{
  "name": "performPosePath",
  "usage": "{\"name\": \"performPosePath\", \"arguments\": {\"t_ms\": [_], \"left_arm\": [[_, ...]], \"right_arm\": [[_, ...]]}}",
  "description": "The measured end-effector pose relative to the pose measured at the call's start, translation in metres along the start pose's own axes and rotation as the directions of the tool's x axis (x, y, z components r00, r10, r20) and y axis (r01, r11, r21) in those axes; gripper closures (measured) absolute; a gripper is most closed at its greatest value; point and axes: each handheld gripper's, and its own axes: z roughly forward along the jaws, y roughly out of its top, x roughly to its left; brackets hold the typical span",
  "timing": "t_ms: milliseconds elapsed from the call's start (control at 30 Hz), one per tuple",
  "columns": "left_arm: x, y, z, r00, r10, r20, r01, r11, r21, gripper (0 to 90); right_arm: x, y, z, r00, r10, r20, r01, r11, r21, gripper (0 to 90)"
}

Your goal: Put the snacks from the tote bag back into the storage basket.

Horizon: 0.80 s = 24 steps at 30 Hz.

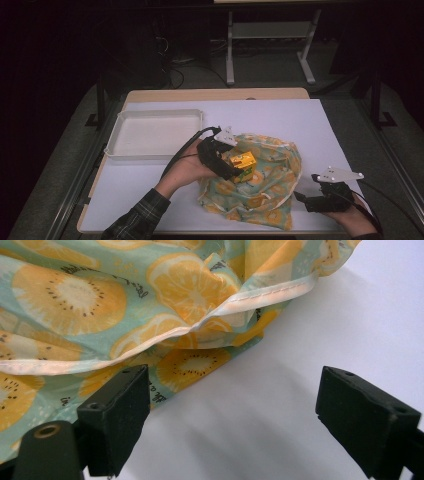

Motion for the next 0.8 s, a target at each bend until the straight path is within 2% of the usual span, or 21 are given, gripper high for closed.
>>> {"name": "performPosePath", "arguments": {"t_ms": [100, 167, 267, 333, 367, 433, 533, 567, 633, 800], "left_arm": [[-0.001, 0.003, 0.006, 1.0000, 0.005, 0.001, -0.005, 0.9998, 0.017, 15.4], [-0.001, 0.005, 0.012, 1.0000, 0.007, 0.005, -0.007, 0.9988, 0.049, 17.4], [-0.002, 0.006, 0.018, 1.0000, -0.002, 0.008, 0.002, 0.9981, 0.061, 19.5], [-0.002, 0.007, 0.021, 0.9999, 0.007, 0.013, -0.008, 0.9966, 0.082, 21.0], [-0.002, 0.007, 0.024, 0.9999, -0.002, 0.012, 0.001, 0.9970, 0.077, 22.3], [-0.002, 0.008, 0.027, 0.9999, 0.009, 0.013, -0.010, 0.9946, 0.103, 24.4], [-0.002, 0.008, 0.030, 0.9999, -0.001, 0.011, -0.001, 0.9941, 0.109, 29.5], [-0.002, 0.008, 0.031, 0.9999, 0.002, 0.015, -0.003, 0.9937, 0.112, 29.5], [-0.002, 0.008, 0.031, 1.0000, 0.006, 0.007, -0.007, 0.9935, 0.113, 37.0], [-0.002, 0.008, 0.032, 0.9999, 0.014, 0.010, -0.015, 0.9942, 0.106, 44.4]], "right_arm": [[0.000, 0.000, 0.001, 1.0000, 0.001, -0.004, -0.001, 1.000, 0.002, 13.8], [0.000, 0.000, 0.002, 1.0000, -0.003, -0.005, 0.003, 1.000, 0.007, 13.8], [0.000, -0.001, 0.002, 1.0000, 0.001, -0.005, -0.001, 1.000, 0.009, 13.7], [0.000, -0.001, 0.003, 1.0000, -0.001, -0.006, 0.001, 1.000, 0.008, 13.8], [0.000, -0.002, 0.003, 1.0000, 0.002, -0.007, -0.002, 1.000, 0.012, 13.7], [0.000, -0.002, 0.003, 1.0000, 0.003, -0.006, -0.003, 1.000, 0.014, 13.8], [0.000, -0.002, 0.003, 1.0000, 0.001, -0.007, -0.001, 1.000, 0.013, 13.8], [0.000, -0.002, 0.003, 1.0000, 0.001, -0.007, -0.001, 1.000, 0.012, 13.8], [-0.001, -0.002, 0.003, 1.0000, 0.003, -0.006, -0.003, 1.000, 0.013, 13.8], [-0.001, -0.003, 0.003, 1.0000, 0.000, -0.006, 0.000, 1.000, 0.016, 13.8]]}}
